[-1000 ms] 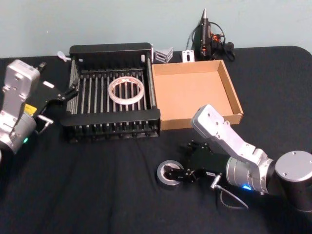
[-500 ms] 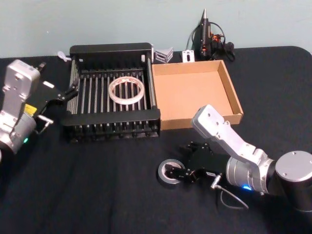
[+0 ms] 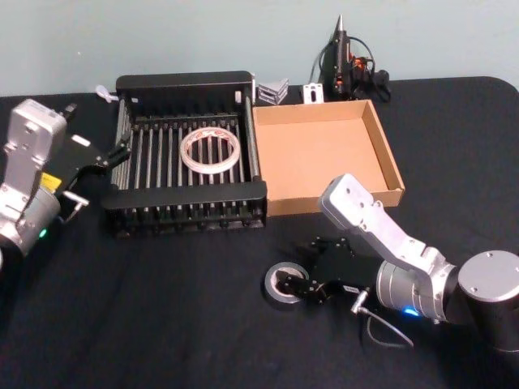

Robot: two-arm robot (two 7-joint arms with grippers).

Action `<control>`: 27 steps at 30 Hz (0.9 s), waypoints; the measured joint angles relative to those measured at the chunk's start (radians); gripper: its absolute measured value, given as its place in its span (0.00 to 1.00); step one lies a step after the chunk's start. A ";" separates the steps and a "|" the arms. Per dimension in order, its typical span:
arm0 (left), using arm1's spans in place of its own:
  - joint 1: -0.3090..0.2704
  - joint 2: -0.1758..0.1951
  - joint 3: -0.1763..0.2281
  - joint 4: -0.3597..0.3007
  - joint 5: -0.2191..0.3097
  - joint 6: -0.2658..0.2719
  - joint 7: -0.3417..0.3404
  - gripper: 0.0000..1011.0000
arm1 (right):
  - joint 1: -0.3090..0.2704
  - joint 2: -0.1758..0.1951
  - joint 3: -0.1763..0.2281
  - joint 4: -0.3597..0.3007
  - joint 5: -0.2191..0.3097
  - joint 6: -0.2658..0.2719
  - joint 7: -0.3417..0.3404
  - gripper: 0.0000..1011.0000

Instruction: Pick up the white tape and place it into the black box , Pick up the silver tape and place it into the brown box.

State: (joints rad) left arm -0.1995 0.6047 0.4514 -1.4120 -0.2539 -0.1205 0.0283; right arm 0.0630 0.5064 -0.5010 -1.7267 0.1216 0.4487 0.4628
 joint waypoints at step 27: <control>0.000 0.000 0.000 0.000 0.000 0.000 0.000 0.99 | -0.003 -0.001 0.009 -0.005 0.000 -0.002 0.004 0.28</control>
State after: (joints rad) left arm -0.1995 0.6047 0.4514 -1.4120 -0.2539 -0.1205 0.0283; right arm 0.0605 0.5050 -0.4917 -1.7313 0.1220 0.4465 0.4663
